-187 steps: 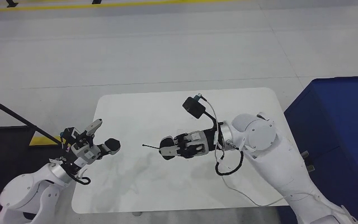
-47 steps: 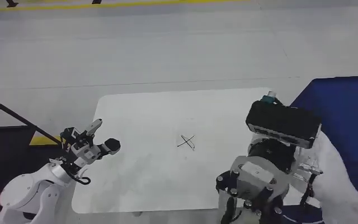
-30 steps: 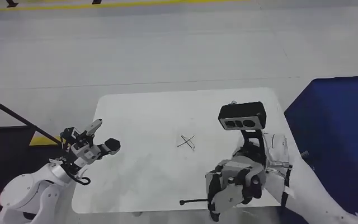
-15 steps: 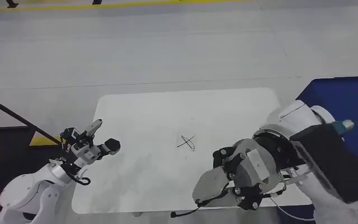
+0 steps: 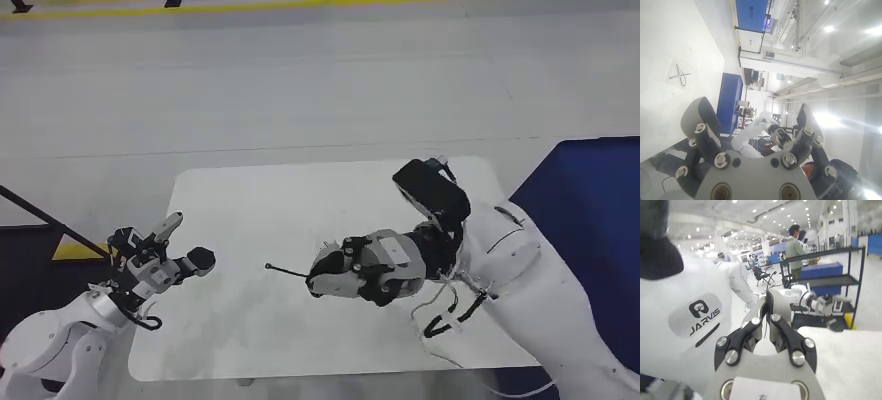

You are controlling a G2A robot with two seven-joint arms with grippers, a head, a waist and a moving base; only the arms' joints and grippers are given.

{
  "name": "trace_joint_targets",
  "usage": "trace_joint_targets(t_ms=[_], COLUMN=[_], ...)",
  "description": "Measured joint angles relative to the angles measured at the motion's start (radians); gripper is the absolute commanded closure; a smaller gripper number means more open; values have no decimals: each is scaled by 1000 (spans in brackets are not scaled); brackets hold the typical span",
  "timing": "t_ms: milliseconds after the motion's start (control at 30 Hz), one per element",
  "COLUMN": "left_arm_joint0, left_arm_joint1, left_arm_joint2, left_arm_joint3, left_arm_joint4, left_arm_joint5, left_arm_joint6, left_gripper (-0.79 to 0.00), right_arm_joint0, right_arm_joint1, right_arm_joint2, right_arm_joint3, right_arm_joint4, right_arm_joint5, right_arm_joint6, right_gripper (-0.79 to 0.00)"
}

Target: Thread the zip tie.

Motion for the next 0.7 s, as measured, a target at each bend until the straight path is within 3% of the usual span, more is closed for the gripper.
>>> trace_joint_targets(t_ms=[133,500,567,700], left_arm_joint0=[0,0,0,0], left_arm_joint1=[0,0,0,0], left_arm_joint2=[0,0,0,0], left_arm_joint3=[0,0,0,0], left_arm_joint4=[0,0,0,0], left_arm_joint5=[0,0,0,0], left_arm_joint6=[0,0,0,0], left_gripper=[-785,-785,-785,-785], right_arm_joint0=[-13,-19,-38,-50], right_arm_joint1=[11,12,13,21], right_arm_joint2=[39,43,46,73], right_arm_joint3=[112,129,170,313], right_arm_joint4=[135,129,91,71], right_arm_joint5=[41,43,99,324], right_arm_joint6=[128,131,78,23], right_gripper=[0,0,0,0])
